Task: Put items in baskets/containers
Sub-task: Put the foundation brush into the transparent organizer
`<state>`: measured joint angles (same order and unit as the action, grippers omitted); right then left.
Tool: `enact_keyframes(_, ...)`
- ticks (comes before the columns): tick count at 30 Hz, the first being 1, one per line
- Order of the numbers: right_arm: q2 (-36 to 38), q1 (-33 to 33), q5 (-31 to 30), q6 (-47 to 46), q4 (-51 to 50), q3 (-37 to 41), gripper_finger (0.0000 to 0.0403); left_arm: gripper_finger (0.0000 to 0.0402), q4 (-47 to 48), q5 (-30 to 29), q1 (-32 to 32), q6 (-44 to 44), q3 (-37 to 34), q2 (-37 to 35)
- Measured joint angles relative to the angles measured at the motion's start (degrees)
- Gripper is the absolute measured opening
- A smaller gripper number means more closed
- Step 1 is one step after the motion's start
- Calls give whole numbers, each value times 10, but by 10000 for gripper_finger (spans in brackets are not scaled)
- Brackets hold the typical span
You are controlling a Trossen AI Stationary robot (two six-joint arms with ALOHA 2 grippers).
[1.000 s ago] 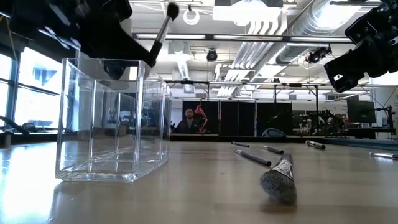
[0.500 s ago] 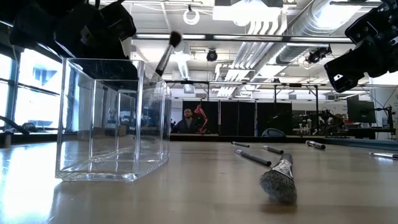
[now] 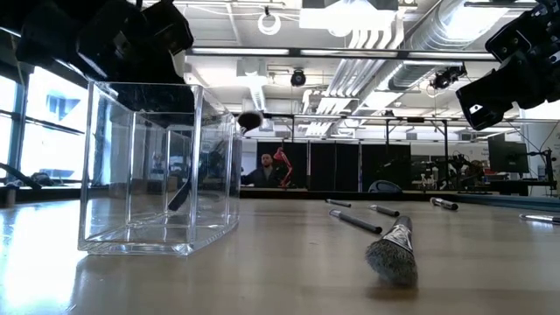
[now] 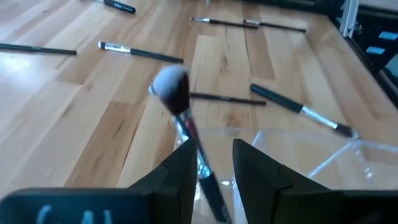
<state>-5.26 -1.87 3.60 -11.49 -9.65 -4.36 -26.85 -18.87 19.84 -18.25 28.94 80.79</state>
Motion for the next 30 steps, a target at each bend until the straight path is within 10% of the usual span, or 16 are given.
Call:
enact_keyframes(12,0,0,0,0,0,0,5,101,69,-16,0,0,97,0)
enact_keyframes(30,0,0,0,0,0,0,5,11,499,-76,0,-32,383,0)
